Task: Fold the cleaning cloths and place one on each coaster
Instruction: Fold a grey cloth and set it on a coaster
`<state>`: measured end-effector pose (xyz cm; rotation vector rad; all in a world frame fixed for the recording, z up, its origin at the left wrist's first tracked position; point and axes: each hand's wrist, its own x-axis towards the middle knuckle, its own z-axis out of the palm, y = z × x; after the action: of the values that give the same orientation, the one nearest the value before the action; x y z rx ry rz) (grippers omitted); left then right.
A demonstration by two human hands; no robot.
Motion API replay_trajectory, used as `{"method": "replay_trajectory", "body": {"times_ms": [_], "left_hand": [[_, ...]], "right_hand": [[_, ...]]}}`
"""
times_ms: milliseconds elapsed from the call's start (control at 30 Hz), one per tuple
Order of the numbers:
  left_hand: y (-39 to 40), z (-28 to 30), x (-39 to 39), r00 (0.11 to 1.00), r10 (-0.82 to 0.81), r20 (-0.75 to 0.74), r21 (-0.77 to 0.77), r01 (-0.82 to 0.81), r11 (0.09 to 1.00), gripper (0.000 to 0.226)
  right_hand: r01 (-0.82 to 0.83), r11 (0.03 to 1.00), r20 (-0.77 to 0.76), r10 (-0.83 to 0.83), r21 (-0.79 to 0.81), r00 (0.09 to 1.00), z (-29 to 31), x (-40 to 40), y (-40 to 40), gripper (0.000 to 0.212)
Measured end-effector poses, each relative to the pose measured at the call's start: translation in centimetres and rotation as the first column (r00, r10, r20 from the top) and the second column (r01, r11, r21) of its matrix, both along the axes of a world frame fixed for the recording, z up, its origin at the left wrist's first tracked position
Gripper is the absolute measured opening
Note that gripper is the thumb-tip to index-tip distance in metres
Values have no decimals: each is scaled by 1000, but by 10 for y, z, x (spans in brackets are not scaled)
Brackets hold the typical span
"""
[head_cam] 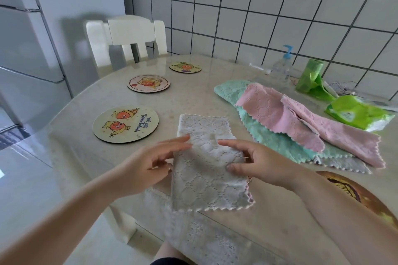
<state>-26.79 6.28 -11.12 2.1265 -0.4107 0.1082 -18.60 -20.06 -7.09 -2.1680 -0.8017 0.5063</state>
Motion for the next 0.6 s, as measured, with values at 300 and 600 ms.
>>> {"method": "replay_trajectory", "body": {"times_ms": [300, 600], "left_hand": [[0, -26, -10, 874, -60, 483, 395, -157, 905, 58], [-17, -33, -18, 797, -290, 530, 520, -35, 854, 42]], "right_hand": [[204, 964, -462, -106, 168, 880, -14, -23, -4, 30], [-71, 997, -413, 82, 43, 907, 0, -45, -27, 34]]}}
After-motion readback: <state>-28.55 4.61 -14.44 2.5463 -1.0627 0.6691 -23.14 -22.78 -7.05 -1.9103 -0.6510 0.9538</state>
